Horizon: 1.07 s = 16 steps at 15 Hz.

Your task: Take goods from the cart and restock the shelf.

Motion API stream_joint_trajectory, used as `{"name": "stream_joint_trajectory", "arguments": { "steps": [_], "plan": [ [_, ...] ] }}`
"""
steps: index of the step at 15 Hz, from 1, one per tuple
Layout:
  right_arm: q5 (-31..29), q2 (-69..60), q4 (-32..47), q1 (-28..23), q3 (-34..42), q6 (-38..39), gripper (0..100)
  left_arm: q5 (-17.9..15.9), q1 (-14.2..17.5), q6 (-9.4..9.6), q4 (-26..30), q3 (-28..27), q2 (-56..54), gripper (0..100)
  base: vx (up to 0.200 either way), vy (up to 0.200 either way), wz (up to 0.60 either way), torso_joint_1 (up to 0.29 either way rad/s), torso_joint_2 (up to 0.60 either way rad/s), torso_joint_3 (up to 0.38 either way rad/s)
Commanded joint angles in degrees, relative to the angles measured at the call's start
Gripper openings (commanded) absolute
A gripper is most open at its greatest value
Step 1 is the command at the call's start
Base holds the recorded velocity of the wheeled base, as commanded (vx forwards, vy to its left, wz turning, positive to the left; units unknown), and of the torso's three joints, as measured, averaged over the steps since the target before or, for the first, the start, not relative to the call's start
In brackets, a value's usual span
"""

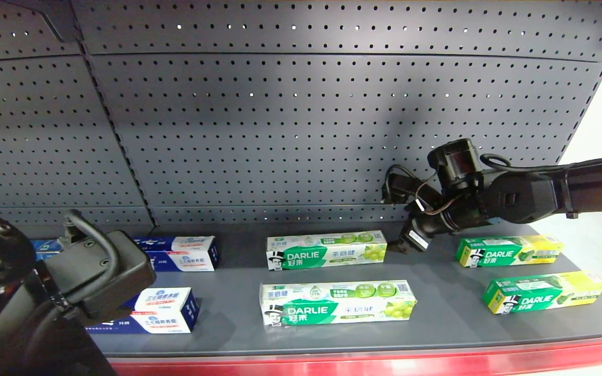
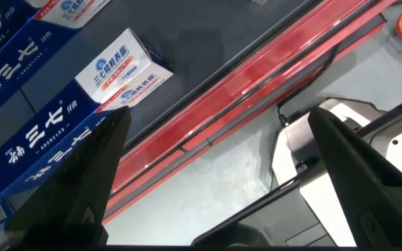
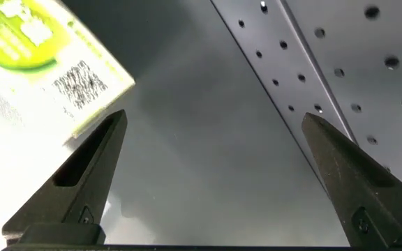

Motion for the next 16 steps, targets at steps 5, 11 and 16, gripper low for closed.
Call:
{"name": "stream_joint_trajectory", "arguments": {
  "steps": [5, 11, 16],
  "plan": [
    [-0.4, -17.8, -0.4, 0.2, 12.6, 11.4, 100, 0.2, 1.4, 0.11, 0.0, 4.5, -5.4, 100, 0.0, 0.0, 0.0, 0.0, 0.0, 0.0],
    [-2.4, -36.8, -4.2, -3.1, 28.7, 20.3, 100, -0.1, 14.0, 6.18, -7.5, 10.8, -13.5, 100, 0.0, 0.0, 0.0, 0.0, 0.0, 0.0],
    [-3.8, -45.0, -6.0, -5.2, 34.4, 25.6, 100, -1.0, 24.2, 9.61, -12.7, 16.1, -20.6, 100, 0.0, 0.0, 0.0, 0.0, 0.0, 0.0]
  ]
}}
